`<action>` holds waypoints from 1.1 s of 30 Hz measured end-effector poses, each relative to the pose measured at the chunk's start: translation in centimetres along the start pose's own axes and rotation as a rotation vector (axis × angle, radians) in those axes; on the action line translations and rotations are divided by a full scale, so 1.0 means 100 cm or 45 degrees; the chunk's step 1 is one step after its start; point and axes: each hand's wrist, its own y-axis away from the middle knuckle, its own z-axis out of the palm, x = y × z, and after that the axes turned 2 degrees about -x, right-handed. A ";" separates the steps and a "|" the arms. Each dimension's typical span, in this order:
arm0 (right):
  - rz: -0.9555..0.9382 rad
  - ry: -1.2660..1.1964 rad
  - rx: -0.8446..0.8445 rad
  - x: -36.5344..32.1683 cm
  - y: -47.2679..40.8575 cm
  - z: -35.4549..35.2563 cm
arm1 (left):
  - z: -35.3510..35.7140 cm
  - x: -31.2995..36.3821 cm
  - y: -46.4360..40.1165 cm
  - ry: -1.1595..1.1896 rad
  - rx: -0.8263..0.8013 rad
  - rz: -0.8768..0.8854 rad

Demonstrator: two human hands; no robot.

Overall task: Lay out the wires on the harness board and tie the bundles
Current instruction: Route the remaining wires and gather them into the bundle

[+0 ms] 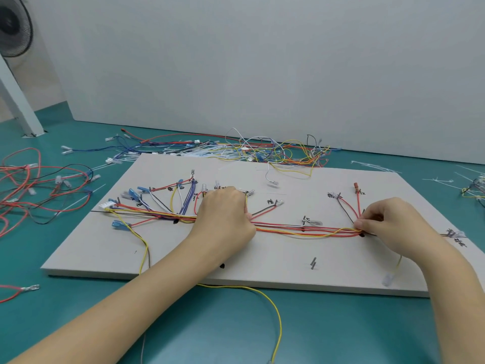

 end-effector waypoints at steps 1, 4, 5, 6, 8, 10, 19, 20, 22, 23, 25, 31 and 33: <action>0.001 -0.004 0.004 0.000 0.000 0.000 | 0.000 0.000 -0.001 -0.009 -0.002 -0.003; 0.004 0.007 0.011 0.001 -0.001 0.001 | 0.001 0.001 -0.002 -0.018 -0.003 0.004; 0.001 0.010 0.013 0.000 -0.002 0.002 | 0.001 0.001 -0.002 -0.021 -0.002 0.008; -0.006 0.008 0.013 -0.001 -0.002 0.003 | 0.000 0.001 -0.001 -0.029 -0.002 0.007; -0.030 -0.016 0.005 -0.006 -0.003 0.007 | -0.004 -0.006 0.000 -0.058 -0.010 -0.028; -0.071 -0.036 -0.012 -0.015 -0.003 0.015 | -0.012 -0.019 0.000 -0.056 -0.025 -0.124; -0.230 -0.061 0.042 -0.038 -0.005 0.047 | -0.039 -0.052 -0.008 -0.036 -0.151 -0.381; -0.235 -0.061 0.044 -0.039 -0.005 0.046 | -0.039 -0.052 -0.009 -0.042 -0.162 -0.384; -0.227 -0.069 0.032 -0.038 -0.005 0.044 | -0.039 -0.051 -0.010 -0.054 -0.182 -0.388; -0.214 -0.084 0.020 -0.037 -0.005 0.042 | -0.039 -0.051 -0.010 -0.058 -0.190 -0.390; -0.175 -0.144 -0.011 -0.035 -0.005 0.036 | -0.039 -0.051 -0.009 -0.064 -0.213 -0.385; 0.019 -0.314 -0.009 -0.022 -0.005 0.020 | -0.032 -0.047 -0.007 -0.041 -0.213 -0.218; 0.089 -0.205 0.055 -0.015 -0.006 0.020 | -0.028 -0.041 -0.007 -0.010 -0.128 -0.111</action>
